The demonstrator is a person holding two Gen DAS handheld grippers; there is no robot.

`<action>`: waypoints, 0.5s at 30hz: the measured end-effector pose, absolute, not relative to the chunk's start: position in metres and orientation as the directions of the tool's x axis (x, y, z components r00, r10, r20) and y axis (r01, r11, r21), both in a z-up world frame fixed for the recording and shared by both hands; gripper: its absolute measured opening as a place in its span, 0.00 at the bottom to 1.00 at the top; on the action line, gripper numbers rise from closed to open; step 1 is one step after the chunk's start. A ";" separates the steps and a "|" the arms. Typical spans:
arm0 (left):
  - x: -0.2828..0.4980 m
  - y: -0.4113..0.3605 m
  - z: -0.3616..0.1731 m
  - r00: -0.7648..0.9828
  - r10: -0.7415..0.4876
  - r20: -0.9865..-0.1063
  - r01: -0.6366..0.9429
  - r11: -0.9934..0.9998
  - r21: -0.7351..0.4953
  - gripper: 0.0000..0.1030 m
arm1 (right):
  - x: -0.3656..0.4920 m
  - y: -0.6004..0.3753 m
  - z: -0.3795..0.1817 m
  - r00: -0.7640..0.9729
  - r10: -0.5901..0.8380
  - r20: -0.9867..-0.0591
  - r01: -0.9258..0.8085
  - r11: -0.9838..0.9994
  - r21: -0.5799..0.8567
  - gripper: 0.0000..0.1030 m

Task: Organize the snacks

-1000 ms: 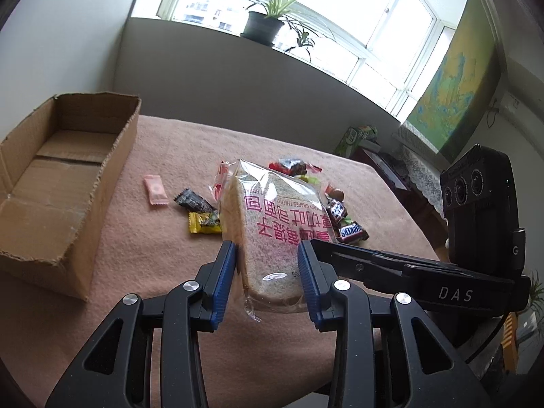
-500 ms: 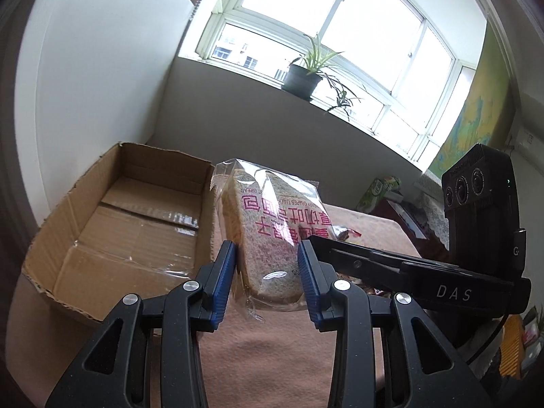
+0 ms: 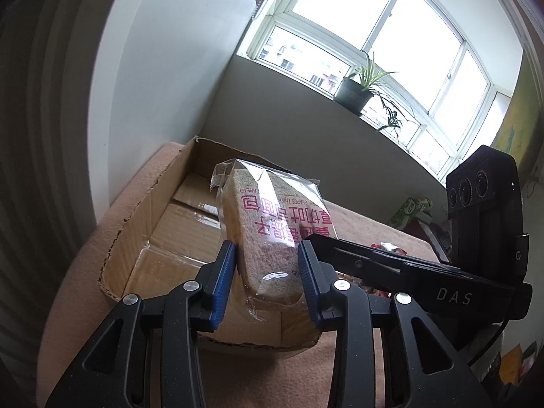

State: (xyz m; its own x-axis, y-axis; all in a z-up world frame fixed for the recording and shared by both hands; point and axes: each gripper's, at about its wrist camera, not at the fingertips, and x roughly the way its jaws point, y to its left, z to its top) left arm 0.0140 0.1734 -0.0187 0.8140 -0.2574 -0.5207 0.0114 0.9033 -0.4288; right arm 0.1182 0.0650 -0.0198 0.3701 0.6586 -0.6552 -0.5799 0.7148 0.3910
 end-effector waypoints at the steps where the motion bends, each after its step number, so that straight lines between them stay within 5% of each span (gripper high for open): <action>1: 0.014 0.175 -0.019 0.813 -0.251 -0.525 0.003 0.904 -0.427 0.34 | 0.119 0.066 -0.022 0.375 0.654 -0.657 -0.577 0.719 0.387 0.42; 15: 0.013 0.165 -0.014 0.828 -0.226 -0.514 -0.002 0.914 -0.406 0.33 | 0.107 0.015 -0.004 0.496 0.598 -0.630 -0.524 0.784 0.332 0.43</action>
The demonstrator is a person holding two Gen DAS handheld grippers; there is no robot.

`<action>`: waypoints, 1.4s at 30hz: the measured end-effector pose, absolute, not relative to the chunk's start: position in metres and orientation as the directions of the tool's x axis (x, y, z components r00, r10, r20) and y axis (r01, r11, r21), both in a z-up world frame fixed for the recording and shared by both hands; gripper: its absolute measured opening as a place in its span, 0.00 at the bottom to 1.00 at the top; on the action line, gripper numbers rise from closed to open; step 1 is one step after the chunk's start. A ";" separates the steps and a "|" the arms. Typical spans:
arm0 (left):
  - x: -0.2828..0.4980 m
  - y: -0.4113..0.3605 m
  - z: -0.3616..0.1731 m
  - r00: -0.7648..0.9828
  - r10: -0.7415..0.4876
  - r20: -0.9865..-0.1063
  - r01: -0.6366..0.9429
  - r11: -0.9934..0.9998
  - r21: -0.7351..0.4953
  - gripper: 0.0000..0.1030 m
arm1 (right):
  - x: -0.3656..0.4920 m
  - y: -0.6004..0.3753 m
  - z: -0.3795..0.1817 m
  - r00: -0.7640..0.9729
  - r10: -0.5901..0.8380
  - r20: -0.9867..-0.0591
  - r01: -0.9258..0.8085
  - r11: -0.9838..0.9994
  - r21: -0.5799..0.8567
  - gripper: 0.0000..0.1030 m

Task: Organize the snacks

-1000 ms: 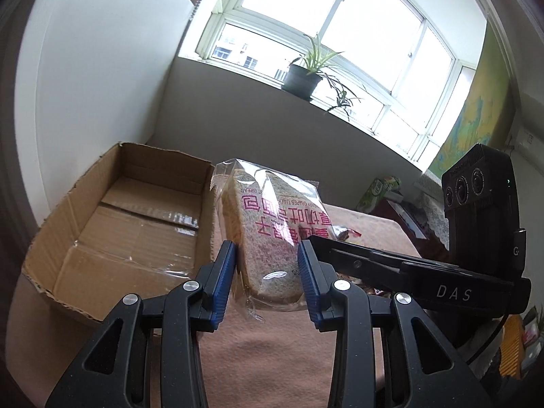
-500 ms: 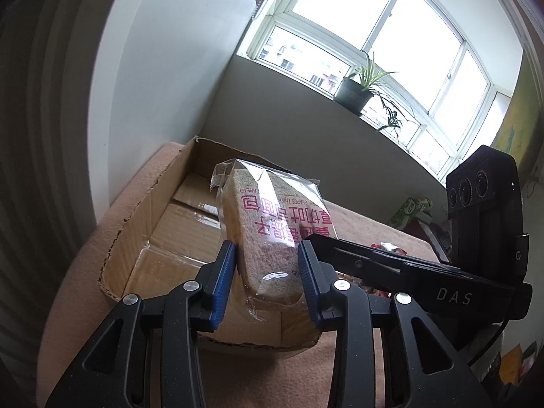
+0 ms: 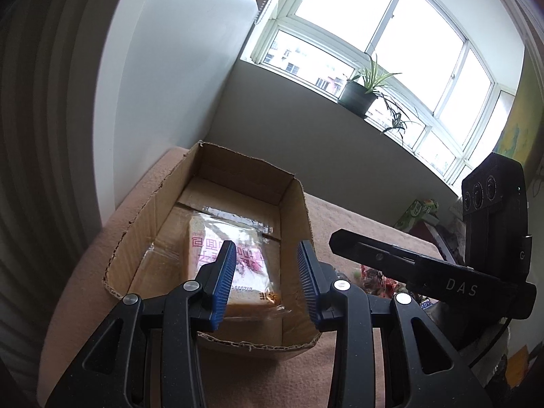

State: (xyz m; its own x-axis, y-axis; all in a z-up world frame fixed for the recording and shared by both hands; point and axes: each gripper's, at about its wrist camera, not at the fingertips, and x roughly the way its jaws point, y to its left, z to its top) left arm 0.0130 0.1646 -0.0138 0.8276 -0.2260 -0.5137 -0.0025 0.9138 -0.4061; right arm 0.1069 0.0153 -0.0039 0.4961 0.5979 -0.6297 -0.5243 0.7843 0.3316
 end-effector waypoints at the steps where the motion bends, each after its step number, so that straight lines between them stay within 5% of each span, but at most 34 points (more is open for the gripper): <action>1: 0.015 0.163 -0.013 0.828 -0.227 -0.513 0.000 0.914 -0.405 0.33 | 0.104 0.008 -0.002 0.510 0.588 -0.628 -0.515 0.793 0.325 0.43; 7: 0.018 0.138 -0.010 0.821 -0.254 -0.512 0.040 0.919 -0.392 0.34 | 0.096 -0.047 0.006 0.594 0.530 -0.605 -0.447 0.843 0.298 0.60; 31: 0.044 0.015 -0.042 0.665 -0.362 -0.653 0.212 0.930 -0.300 0.41 | 0.098 -0.228 -0.048 0.662 0.223 -0.716 -0.118 0.974 0.194 0.60; 34: 0.049 0.014 -0.045 0.652 -0.368 -0.662 0.204 0.927 -0.315 0.45 | 0.098 -0.231 -0.054 0.649 0.189 -0.737 -0.086 0.981 0.176 0.69; 42: 0.065 -0.013 -0.054 0.593 -0.414 -0.691 0.239 0.910 -0.339 0.52 | 0.091 -0.244 -0.064 0.594 0.296 -0.748 -0.092 0.949 0.302 0.71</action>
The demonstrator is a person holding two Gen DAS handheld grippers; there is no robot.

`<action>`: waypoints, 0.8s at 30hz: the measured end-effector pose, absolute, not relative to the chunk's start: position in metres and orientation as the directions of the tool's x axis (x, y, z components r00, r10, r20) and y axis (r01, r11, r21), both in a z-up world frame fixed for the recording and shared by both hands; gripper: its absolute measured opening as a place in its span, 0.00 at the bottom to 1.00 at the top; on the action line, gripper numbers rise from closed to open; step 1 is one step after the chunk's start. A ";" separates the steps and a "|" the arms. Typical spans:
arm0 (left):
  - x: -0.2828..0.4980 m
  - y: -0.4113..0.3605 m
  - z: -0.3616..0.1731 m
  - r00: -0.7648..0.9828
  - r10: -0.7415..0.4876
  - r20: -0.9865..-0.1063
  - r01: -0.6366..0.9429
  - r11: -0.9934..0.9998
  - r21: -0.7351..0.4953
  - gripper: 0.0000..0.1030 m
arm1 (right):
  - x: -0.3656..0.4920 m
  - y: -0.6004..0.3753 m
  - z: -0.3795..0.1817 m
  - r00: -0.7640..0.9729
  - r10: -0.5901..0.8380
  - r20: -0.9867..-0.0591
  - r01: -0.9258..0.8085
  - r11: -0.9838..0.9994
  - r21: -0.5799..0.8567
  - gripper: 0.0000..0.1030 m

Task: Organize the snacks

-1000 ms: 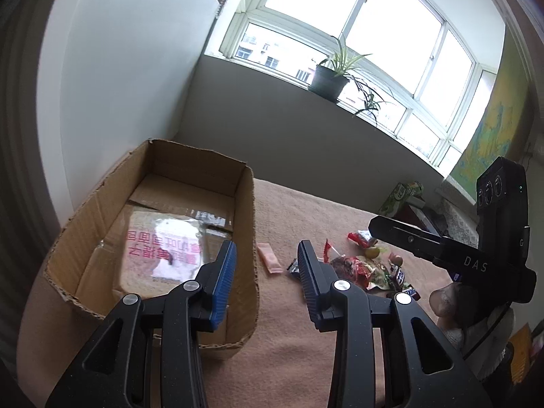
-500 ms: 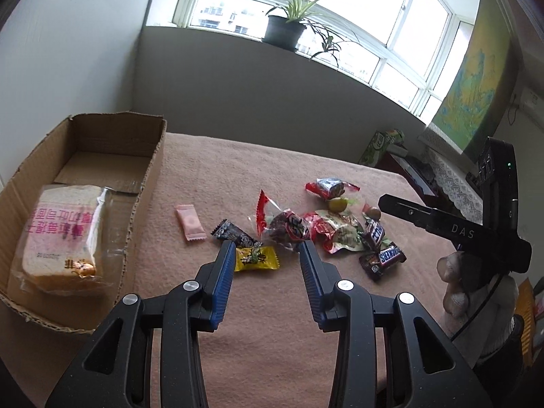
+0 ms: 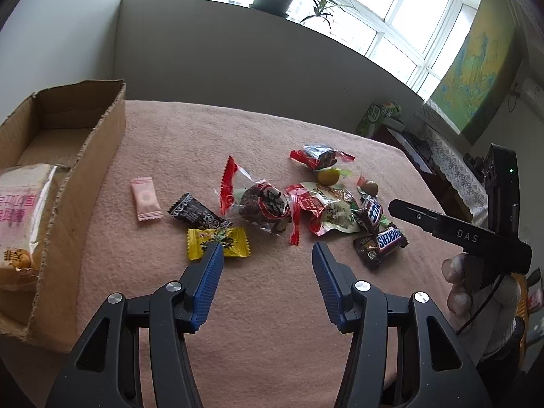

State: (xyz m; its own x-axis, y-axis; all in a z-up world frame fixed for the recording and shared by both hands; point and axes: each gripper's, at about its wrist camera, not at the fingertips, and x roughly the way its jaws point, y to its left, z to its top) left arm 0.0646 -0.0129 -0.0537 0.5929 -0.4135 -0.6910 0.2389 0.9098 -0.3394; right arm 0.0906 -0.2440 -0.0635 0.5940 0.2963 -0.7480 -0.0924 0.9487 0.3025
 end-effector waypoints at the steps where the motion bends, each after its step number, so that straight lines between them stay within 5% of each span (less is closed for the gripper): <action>1: 0.068 -0.015 -0.054 0.587 -0.419 -0.693 0.239 0.907 -0.346 0.52 | 0.092 -0.244 -0.065 0.585 0.309 -0.750 -0.097 0.945 0.314 0.71; 15: 0.107 -0.032 -0.060 0.531 -0.426 -0.732 0.219 0.904 -0.367 0.52 | 0.129 -0.223 -0.085 0.516 0.319 -0.795 -0.068 0.940 0.334 0.71; 19: 0.122 -0.034 -0.061 0.525 -0.415 -0.743 0.215 0.909 -0.356 0.52 | 0.134 -0.212 -0.088 0.520 0.259 -0.814 -0.084 0.964 0.252 0.57; 24: 0.130 -0.038 -0.066 0.512 -0.390 -0.765 0.208 0.921 -0.330 0.52 | 0.132 -0.208 -0.089 0.532 0.226 -0.816 -0.102 0.974 0.204 0.50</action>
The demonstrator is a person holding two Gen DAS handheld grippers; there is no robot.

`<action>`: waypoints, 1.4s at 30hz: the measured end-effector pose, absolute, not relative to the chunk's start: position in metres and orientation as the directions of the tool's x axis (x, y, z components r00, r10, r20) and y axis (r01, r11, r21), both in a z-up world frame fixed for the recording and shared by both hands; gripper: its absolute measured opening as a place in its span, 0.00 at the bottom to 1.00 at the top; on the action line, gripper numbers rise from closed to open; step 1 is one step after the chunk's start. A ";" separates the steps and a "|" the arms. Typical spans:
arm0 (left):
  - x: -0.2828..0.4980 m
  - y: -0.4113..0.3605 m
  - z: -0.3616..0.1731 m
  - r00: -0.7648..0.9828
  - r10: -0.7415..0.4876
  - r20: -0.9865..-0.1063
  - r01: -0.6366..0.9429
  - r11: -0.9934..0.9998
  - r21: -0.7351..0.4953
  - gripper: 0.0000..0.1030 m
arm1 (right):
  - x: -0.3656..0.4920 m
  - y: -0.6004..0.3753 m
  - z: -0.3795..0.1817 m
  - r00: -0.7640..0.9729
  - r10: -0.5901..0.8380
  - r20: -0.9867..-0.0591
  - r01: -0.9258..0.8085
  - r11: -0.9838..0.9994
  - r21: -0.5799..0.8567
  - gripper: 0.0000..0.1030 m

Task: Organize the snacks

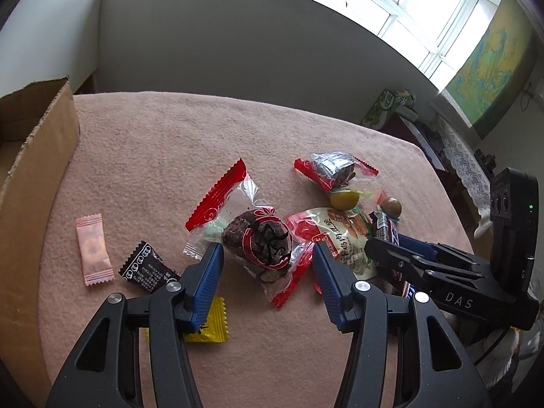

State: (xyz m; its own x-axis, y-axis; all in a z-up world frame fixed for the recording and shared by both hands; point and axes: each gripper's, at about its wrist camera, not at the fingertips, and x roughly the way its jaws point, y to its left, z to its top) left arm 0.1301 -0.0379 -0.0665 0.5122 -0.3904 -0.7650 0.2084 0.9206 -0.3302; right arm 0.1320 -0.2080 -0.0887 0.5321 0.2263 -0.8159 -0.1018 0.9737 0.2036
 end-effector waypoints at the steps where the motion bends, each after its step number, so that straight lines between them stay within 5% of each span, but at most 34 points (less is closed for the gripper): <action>1: 0.132 -0.039 -0.068 0.511 -0.384 -0.770 0.204 0.923 -0.325 0.52 | 0.131 -0.207 -0.089 0.535 0.220 -0.816 -0.107 0.975 0.193 0.48; 13: 0.135 -0.044 -0.072 0.527 -0.352 -0.774 0.194 0.936 -0.293 0.45 | 0.124 -0.220 -0.088 0.547 0.260 -0.796 -0.104 0.964 0.243 0.32; 42: 0.091 0.016 -0.029 0.677 -0.339 -0.653 0.147 0.932 -0.331 0.44 | 0.107 -0.147 -0.038 0.630 0.350 -0.693 -0.201 0.936 0.290 0.30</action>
